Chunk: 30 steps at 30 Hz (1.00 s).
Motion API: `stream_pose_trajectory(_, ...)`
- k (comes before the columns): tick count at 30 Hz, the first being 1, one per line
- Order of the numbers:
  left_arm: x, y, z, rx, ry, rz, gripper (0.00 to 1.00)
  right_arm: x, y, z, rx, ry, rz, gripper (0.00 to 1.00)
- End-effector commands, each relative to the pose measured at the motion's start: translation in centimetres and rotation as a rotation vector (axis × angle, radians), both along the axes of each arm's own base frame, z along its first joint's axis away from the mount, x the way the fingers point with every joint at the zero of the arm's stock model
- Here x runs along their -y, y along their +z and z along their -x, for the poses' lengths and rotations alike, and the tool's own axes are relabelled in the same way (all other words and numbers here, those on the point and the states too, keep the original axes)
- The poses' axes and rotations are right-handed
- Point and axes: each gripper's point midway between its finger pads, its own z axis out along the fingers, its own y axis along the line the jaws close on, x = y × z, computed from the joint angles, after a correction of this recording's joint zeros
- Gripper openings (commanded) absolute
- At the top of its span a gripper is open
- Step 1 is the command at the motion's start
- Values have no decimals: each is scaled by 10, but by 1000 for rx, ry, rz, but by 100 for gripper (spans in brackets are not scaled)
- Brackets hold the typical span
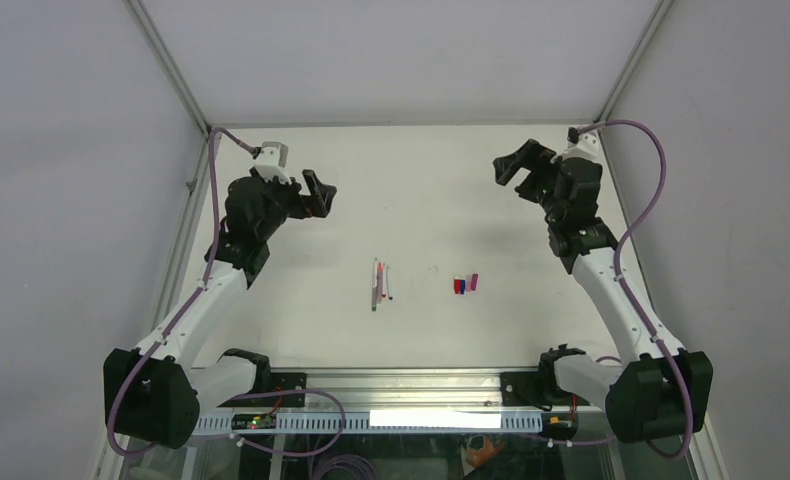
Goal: Insert the pens into the pen caps
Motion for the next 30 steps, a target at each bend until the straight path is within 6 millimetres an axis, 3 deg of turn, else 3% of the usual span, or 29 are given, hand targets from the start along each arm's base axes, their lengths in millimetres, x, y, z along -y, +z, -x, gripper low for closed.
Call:
stream_pose_trajectory(1, 0, 31, 3, 72, -1, -31, 96, 9, 16, -5, 7, -90, -38, 100)
stream_pose_trajectory(3, -1, 28, 4, 68, 6, -35, 95, 0, 2, -5, -29, -63, -103, 100)
stream_pose_trajectory(6, 5, 25, 5, 60, -13, -43, 91, -10, -14, -2, -118, 20, -337, 100)
stream_pose_trajectory(9, 12, 23, 8, 50, -38, -73, 86, -30, -14, -5, -122, 244, -459, 99)
stream_pose_trajectory(10, 13, 21, 9, 36, -38, -86, 83, -32, -16, -6, -159, 244, -425, 98)
stream_pose_trajectory(12, 17, 13, 11, -1, -44, -133, 82, -43, -42, -2, -305, 181, -170, 97)
stream_pose_trajectory(14, 22, -2, 12, -77, -36, -204, 81, -40, -56, 6, -373, 119, 85, 96)
stream_pose_trajectory(15, 23, -14, 13, -121, -33, -242, 81, -39, -57, 4, -386, 92, 130, 95)
stream_pose_trajectory(18, 31, -44, 15, -235, -44, -315, 80, -24, -84, 18, -530, 16, 244, 88)
stream_pose_trajectory(20, 41, -65, 16, -307, -72, -303, 79, -17, -106, 31, -622, -15, 313, 75)
stream_pose_trajectory(22, 53, -81, 19, -364, -116, -271, 78, -14, -126, 43, -694, -22, 350, 71)
stream_pose_trajectory(30, 93, -113, 29, -466, -216, -261, 75, -15, -166, 75, -855, -39, 439, 42)
